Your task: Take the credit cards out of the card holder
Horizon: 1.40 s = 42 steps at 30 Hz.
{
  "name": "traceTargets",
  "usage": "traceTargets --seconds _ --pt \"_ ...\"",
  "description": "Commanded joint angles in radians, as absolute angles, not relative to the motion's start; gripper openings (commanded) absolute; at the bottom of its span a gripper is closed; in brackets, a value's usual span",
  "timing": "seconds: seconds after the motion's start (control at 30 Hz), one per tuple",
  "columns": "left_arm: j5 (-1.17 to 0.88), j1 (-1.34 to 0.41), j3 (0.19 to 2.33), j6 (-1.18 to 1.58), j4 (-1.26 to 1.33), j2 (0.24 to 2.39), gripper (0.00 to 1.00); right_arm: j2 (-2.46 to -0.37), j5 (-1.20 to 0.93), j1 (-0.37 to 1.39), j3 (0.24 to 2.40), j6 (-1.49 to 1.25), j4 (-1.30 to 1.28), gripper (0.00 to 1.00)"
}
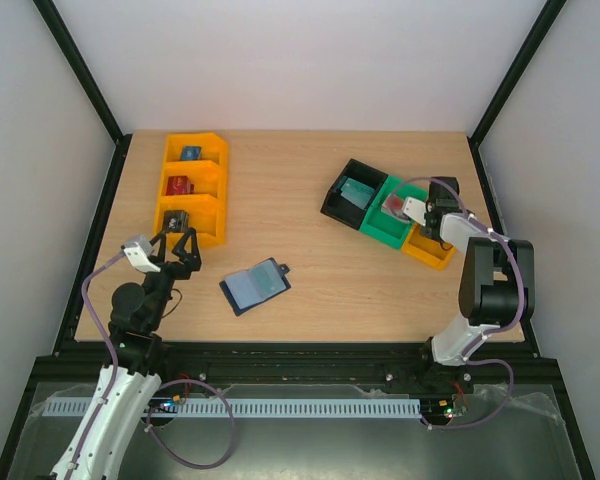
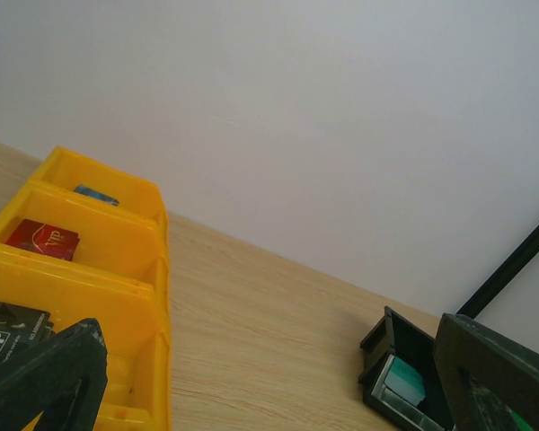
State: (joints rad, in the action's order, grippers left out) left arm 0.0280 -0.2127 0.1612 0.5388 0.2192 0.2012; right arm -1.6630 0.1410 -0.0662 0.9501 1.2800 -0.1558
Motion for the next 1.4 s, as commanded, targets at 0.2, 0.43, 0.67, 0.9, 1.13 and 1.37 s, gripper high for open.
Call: traceTargets --seconds 0.2,0.43,0.67,0.9,1.13,1.37 --pt "-0.001 -0.209 0.142 0.539 0.277 0.188 1.00 -1.600 0.186 -0.072 0.940 1.300 -0.114 0.81" --pt "-0.108 -0.221 0.153 0.551 0.321 0.210 0.99 -1.386 0.155 -0.033 0.997 1.035 0.032 0.99" --pt "-0.078 -0.215 0.312 0.659 0.086 0.429 0.99 -1.156 -0.340 0.049 1.217 0.283 -0.064 0.99" --pt "-0.264 -0.204 0.283 0.843 -0.057 0.645 1.00 -1.011 -0.402 0.276 0.840 -0.491 0.342 0.85" --pt "-0.306 -0.216 0.197 0.881 -0.005 0.801 1.00 -1.229 -0.093 0.699 0.771 -0.541 0.083 0.84" --pt "-0.319 -0.234 0.151 0.900 0.106 0.916 1.00 -1.594 -0.142 0.829 0.878 -0.526 -0.042 0.78"
